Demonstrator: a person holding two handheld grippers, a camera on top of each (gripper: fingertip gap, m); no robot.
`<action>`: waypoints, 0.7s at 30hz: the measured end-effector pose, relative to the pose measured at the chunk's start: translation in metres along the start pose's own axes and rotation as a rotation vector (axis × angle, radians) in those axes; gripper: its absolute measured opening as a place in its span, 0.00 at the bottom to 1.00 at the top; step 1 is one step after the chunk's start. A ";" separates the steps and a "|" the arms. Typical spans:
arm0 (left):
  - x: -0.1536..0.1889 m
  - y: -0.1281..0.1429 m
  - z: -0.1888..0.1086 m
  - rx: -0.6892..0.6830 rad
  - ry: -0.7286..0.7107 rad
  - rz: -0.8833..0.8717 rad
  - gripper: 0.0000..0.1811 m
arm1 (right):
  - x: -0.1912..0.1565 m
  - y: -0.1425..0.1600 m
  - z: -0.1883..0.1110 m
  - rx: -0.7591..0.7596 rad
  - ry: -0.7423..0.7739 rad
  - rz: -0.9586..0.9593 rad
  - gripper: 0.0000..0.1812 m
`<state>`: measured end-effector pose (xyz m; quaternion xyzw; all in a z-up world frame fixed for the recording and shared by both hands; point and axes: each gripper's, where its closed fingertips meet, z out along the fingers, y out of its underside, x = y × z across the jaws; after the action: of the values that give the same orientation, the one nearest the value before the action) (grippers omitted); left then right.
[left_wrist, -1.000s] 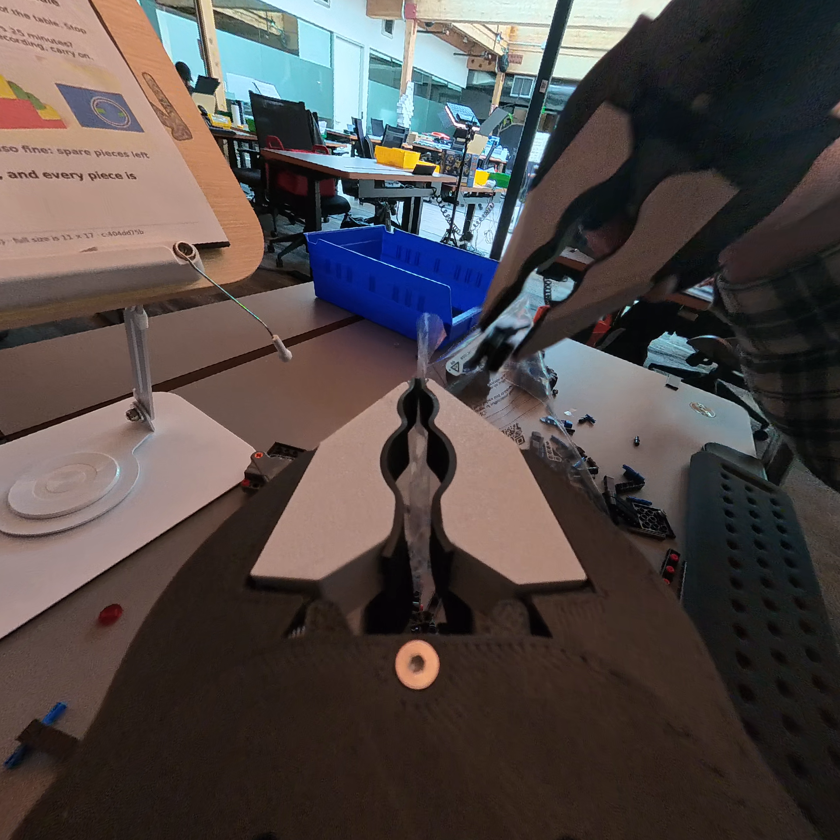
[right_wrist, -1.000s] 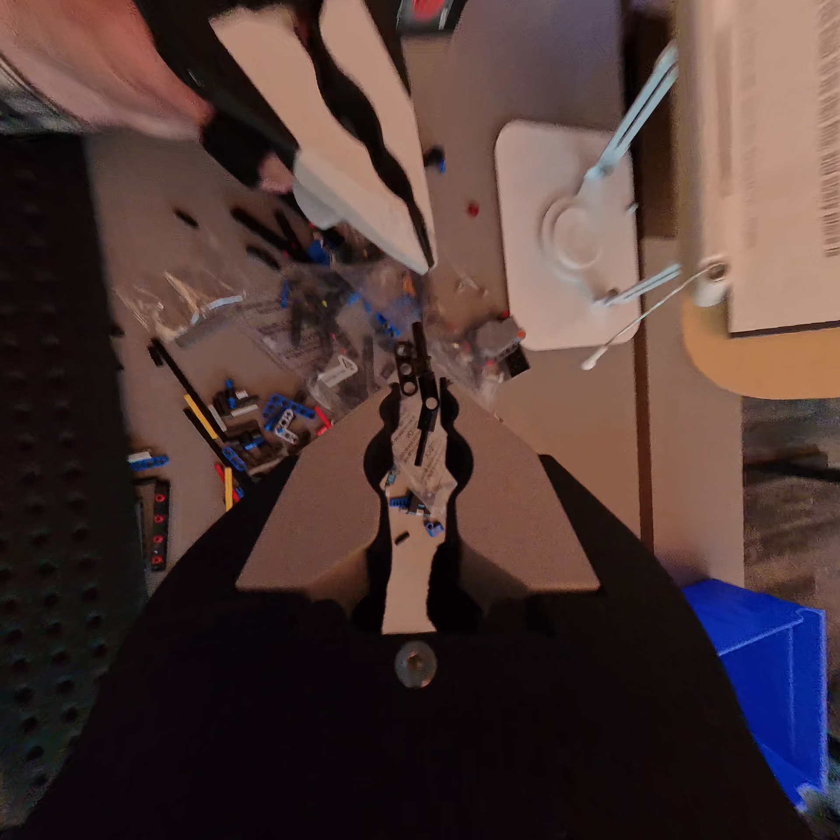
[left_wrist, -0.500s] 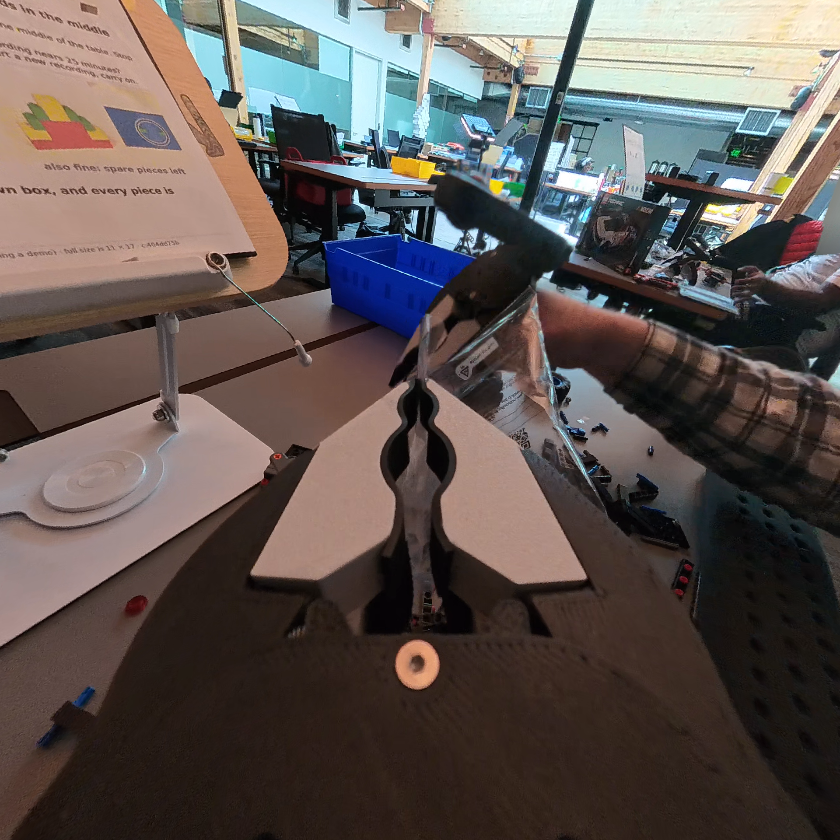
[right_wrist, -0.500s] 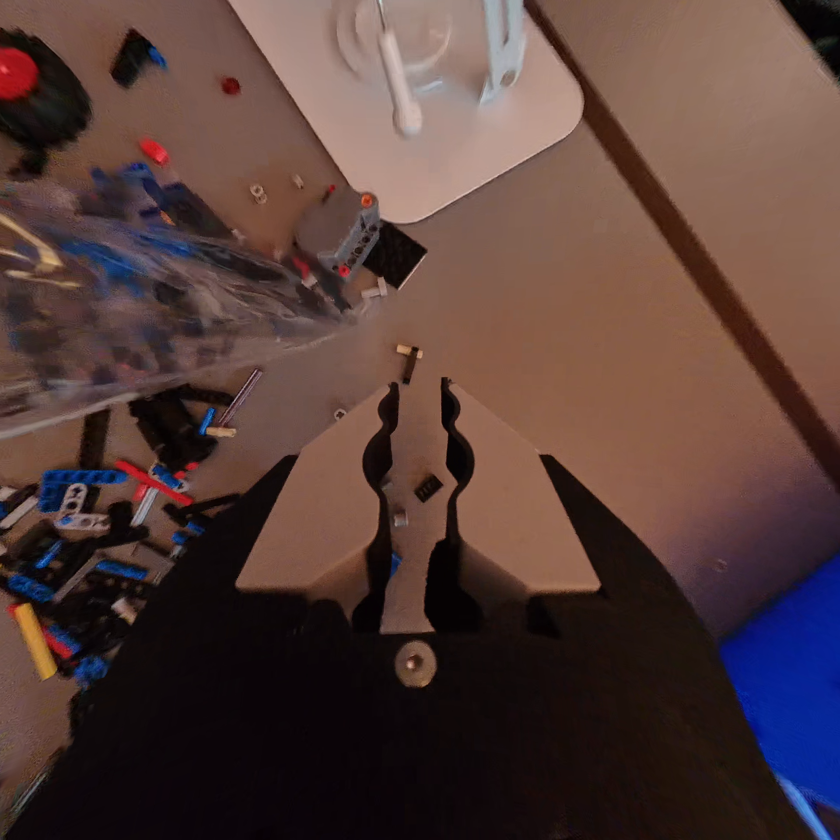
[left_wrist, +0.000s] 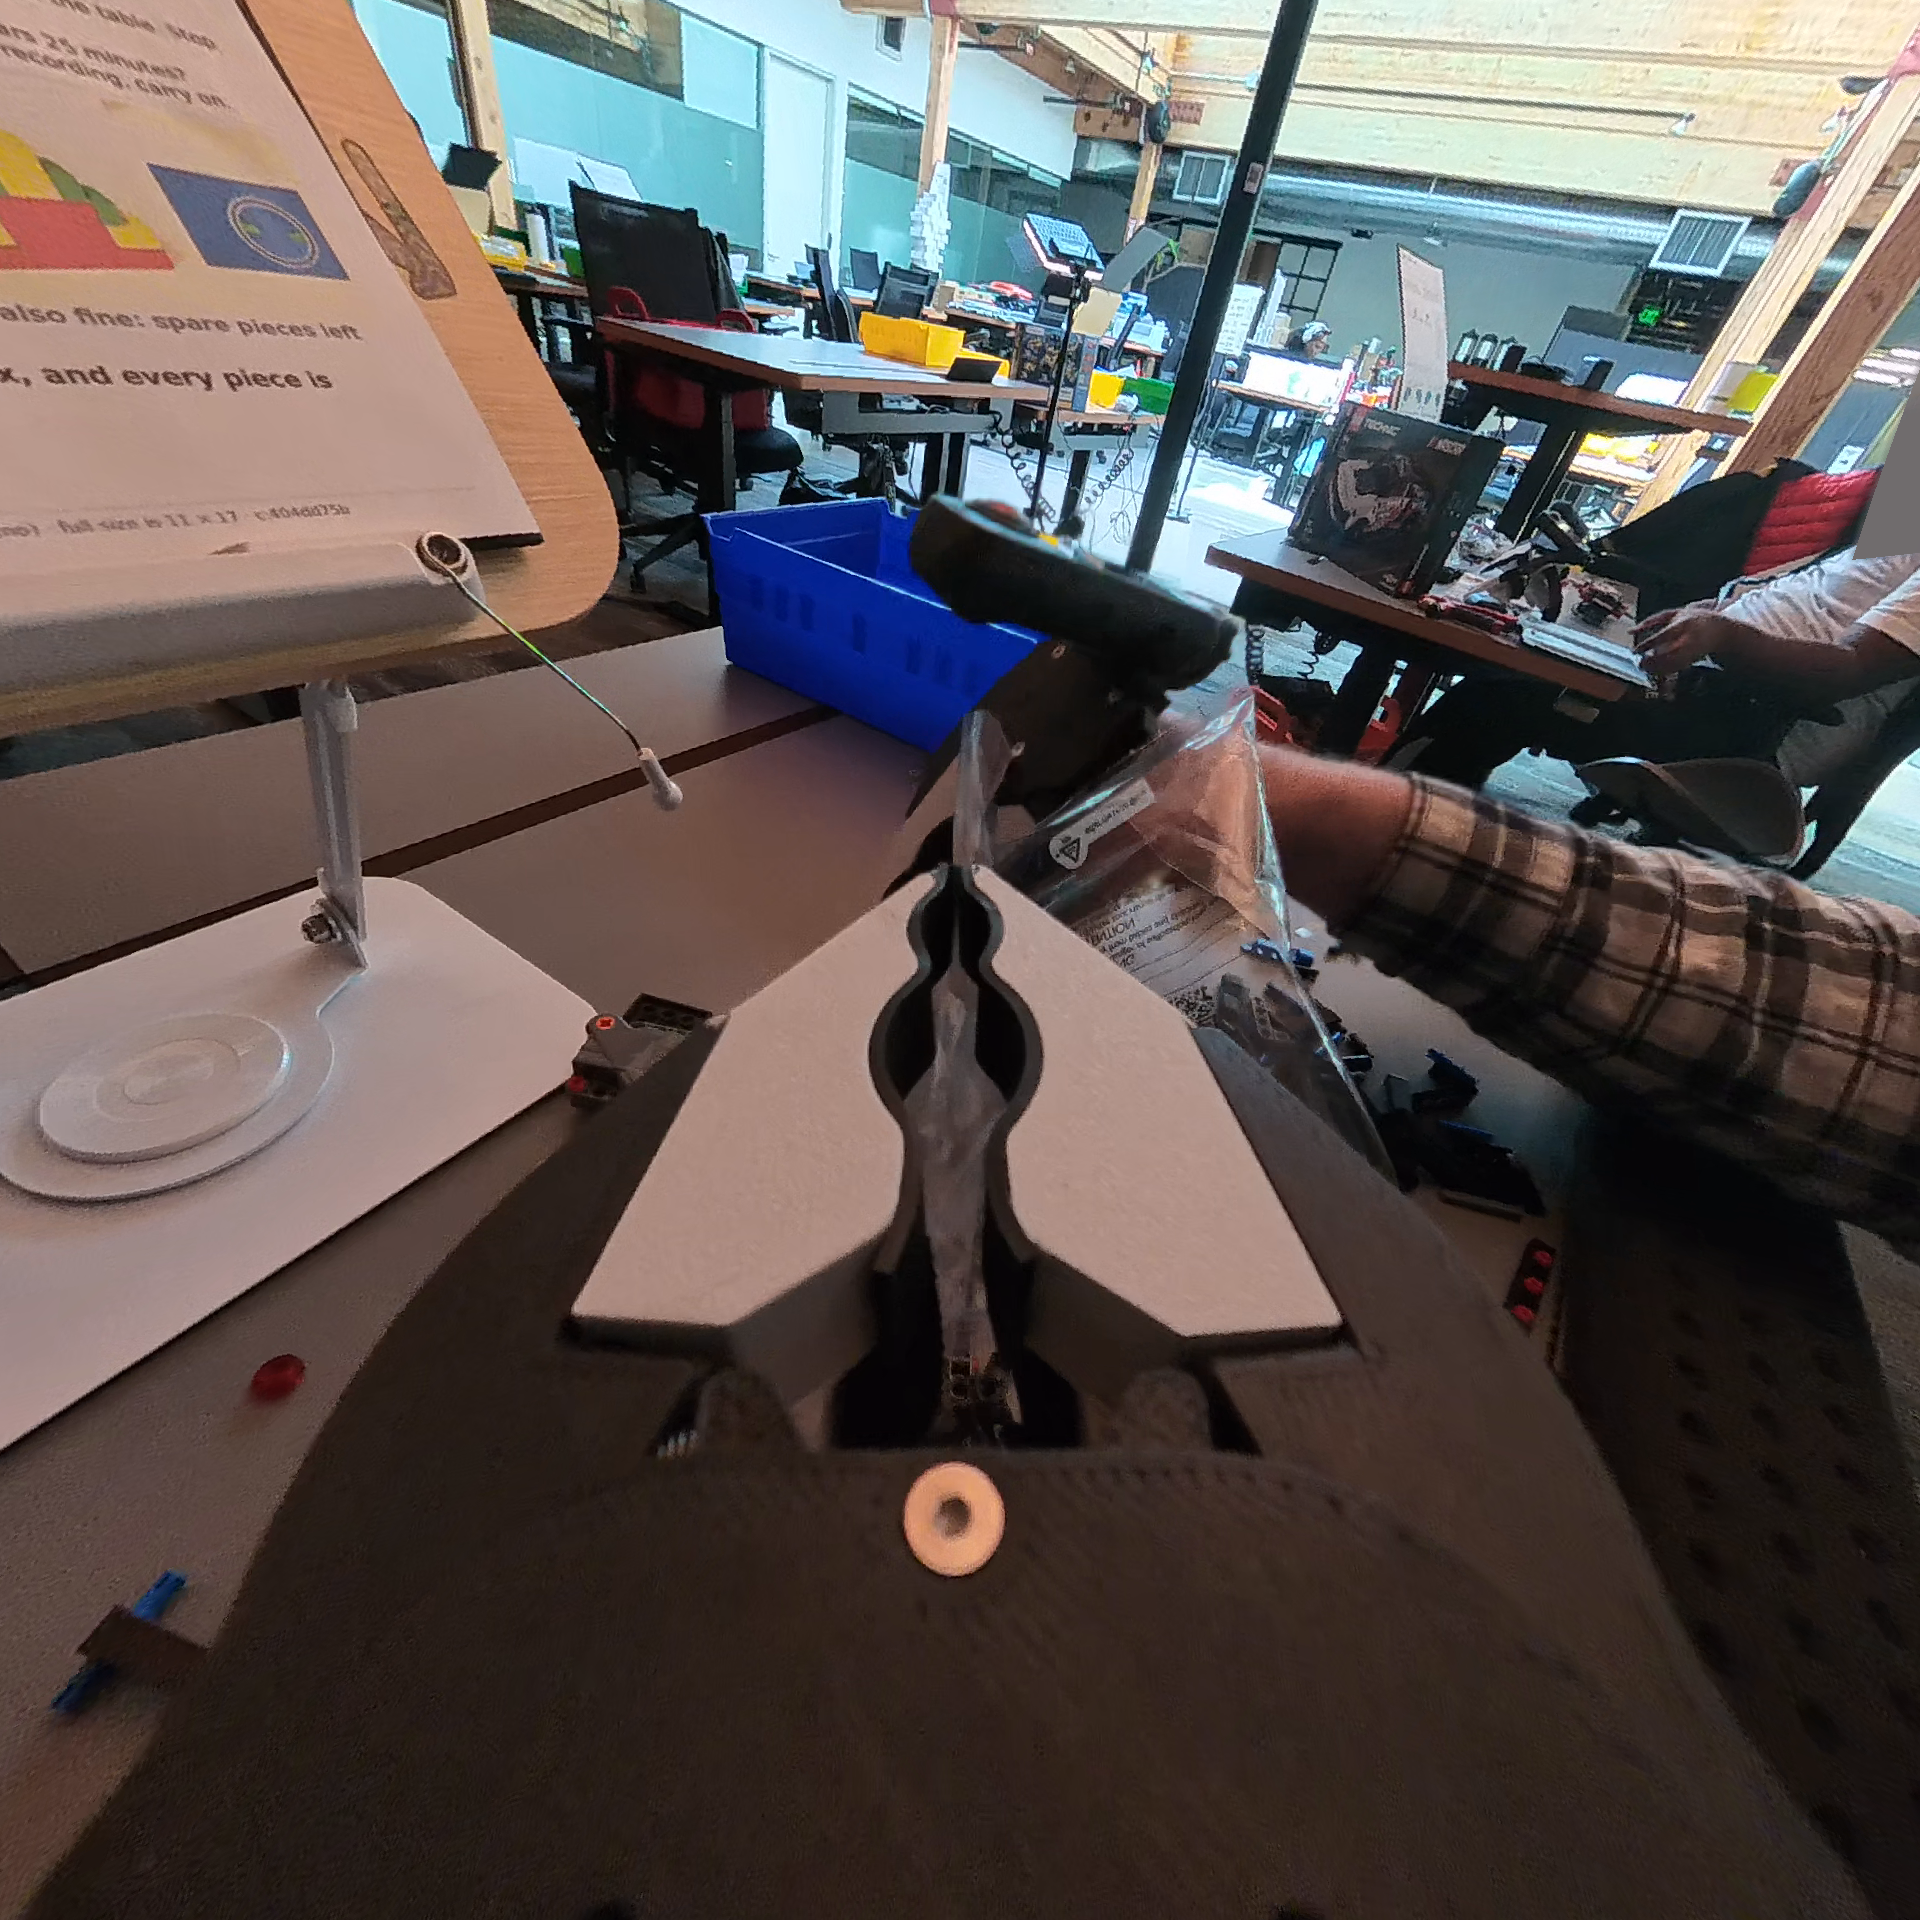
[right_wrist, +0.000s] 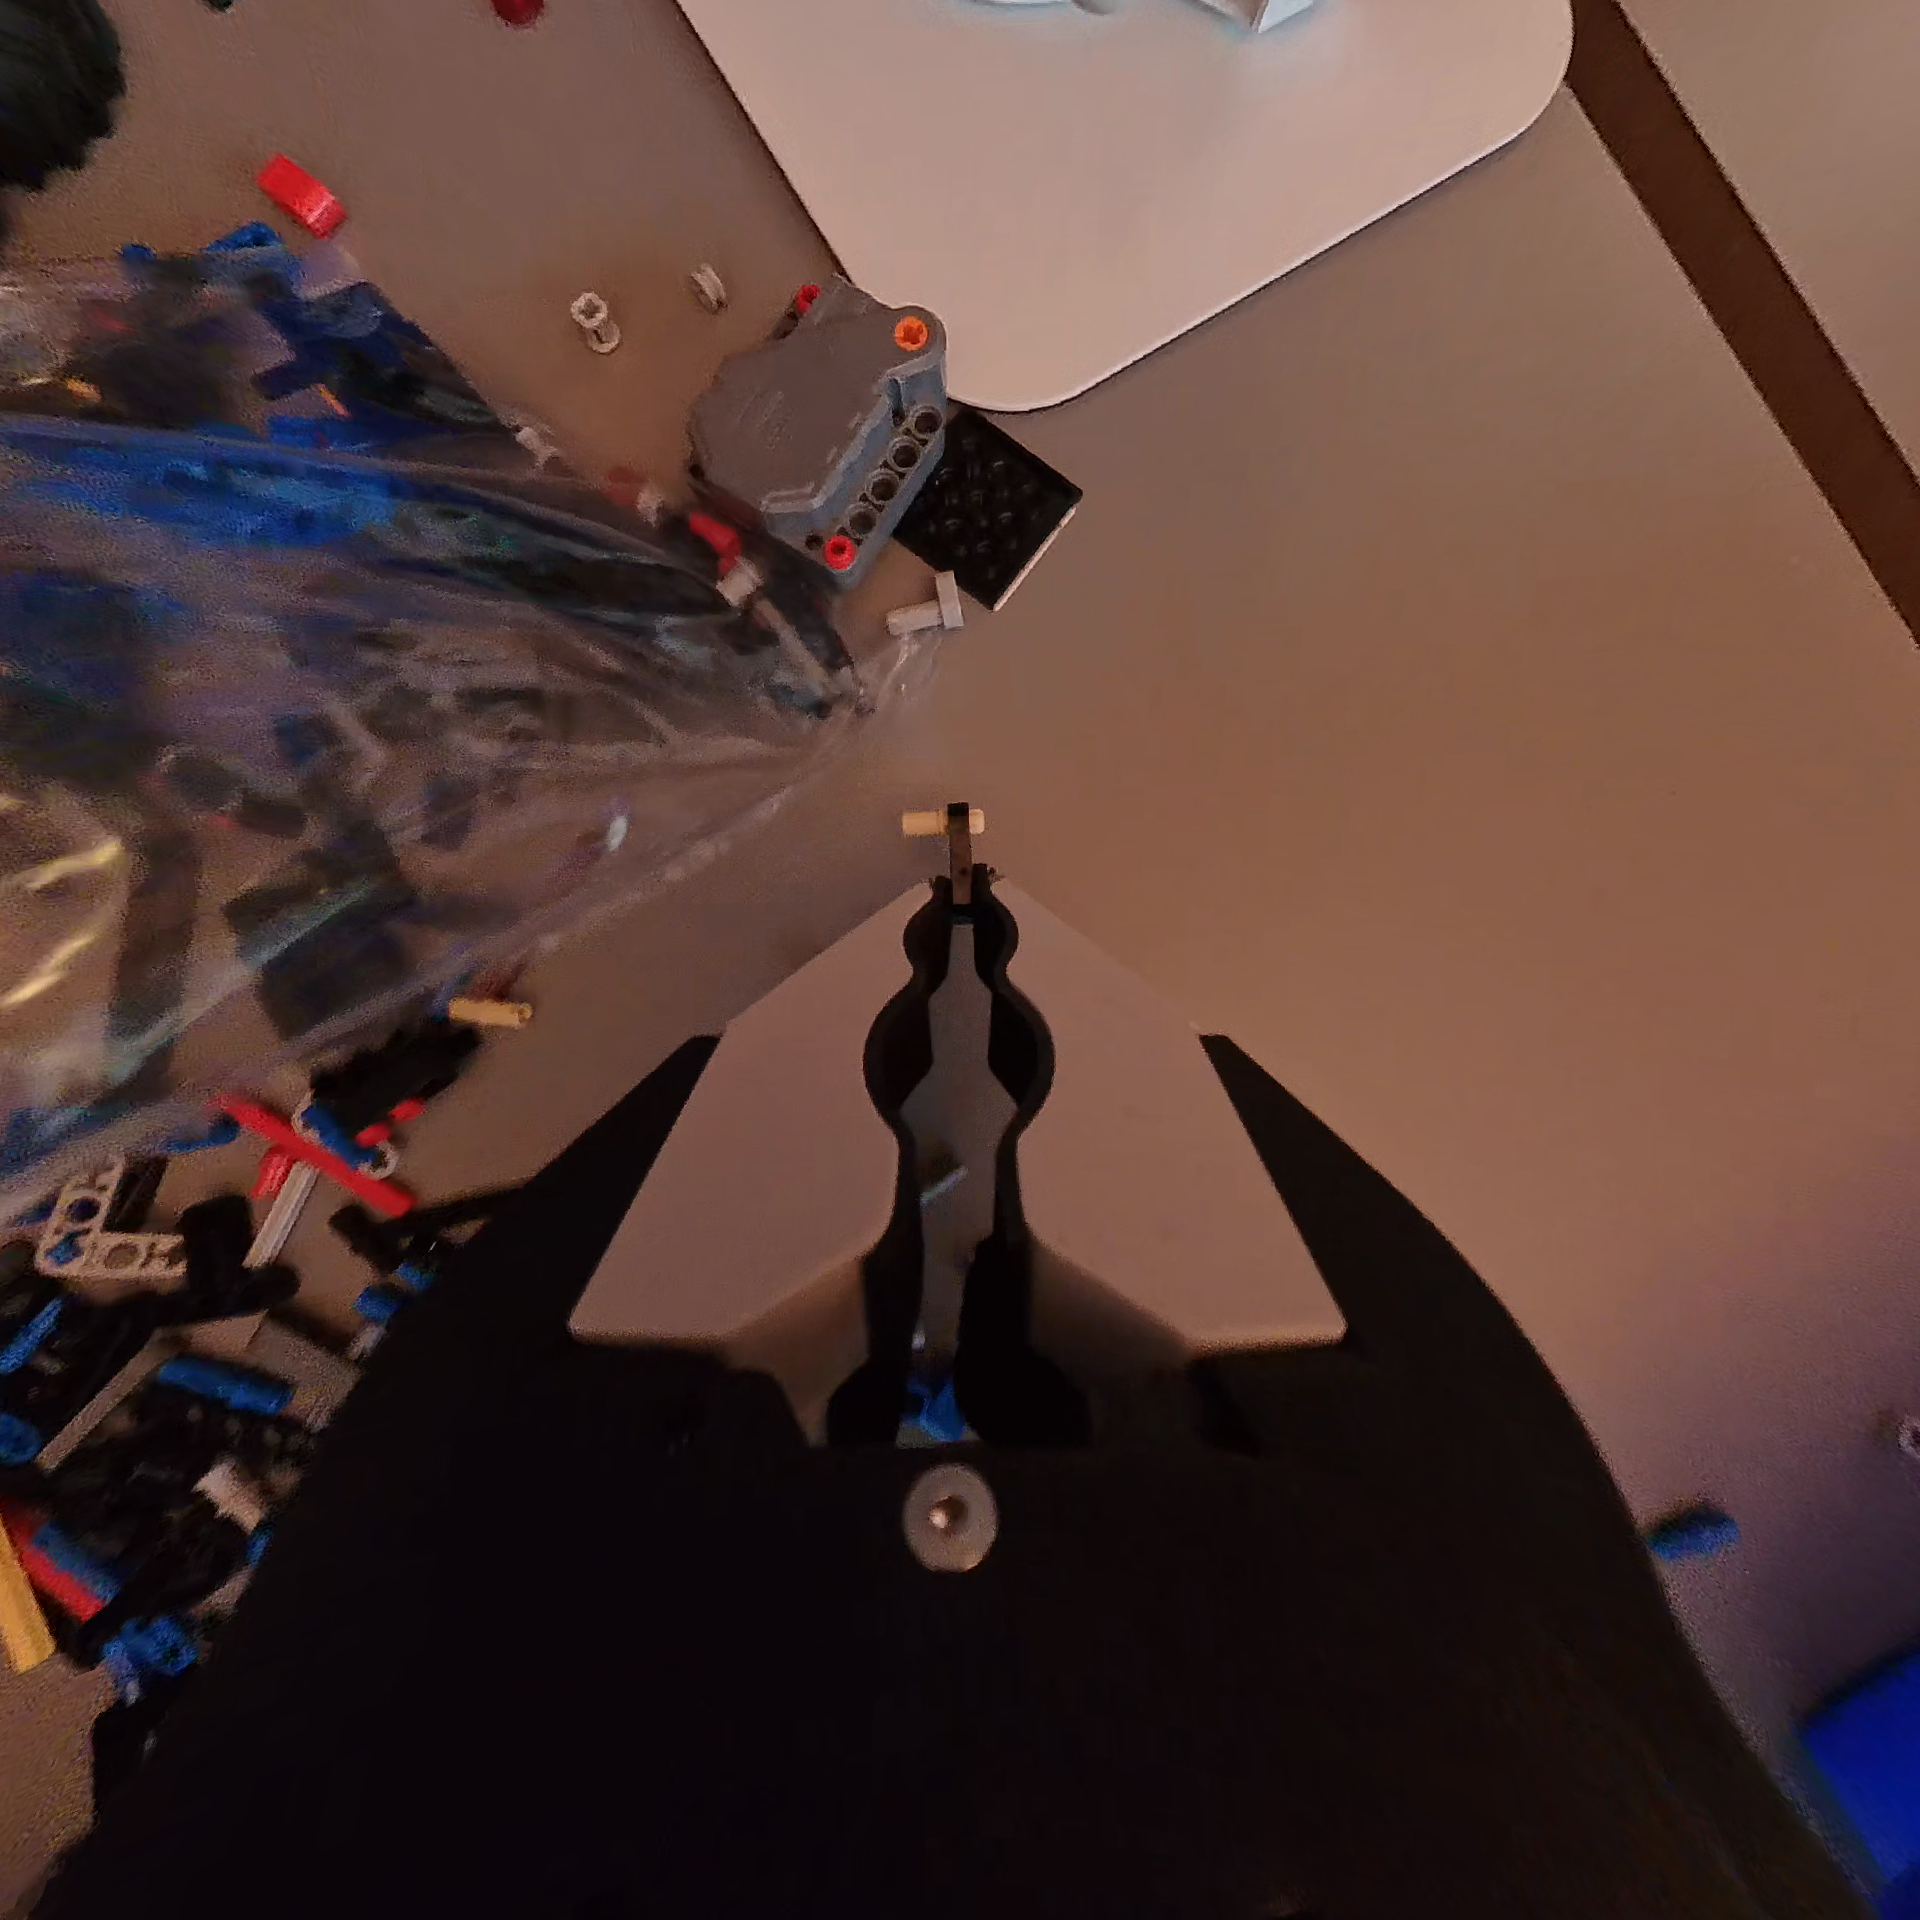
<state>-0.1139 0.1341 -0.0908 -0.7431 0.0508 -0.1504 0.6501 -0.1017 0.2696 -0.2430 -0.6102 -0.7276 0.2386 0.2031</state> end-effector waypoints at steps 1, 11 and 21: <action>0.001 0.002 0.000 -0.014 0.006 0.004 0.00 | -0.001 0.001 -0.007 0.008 0.008 -0.003 0.01; 0.038 0.040 0.014 -0.216 0.132 0.162 0.14 | -0.030 -0.008 -0.126 0.307 0.131 -0.050 0.00; 0.090 0.027 0.042 -0.093 0.211 0.190 0.08 | -0.113 -0.025 -0.146 0.513 0.261 -0.309 0.00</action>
<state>-0.0130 0.1452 -0.1077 -0.7445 0.1959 -0.1628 0.6171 -0.0165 0.1688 -0.1110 -0.4469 -0.6957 0.3001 0.4757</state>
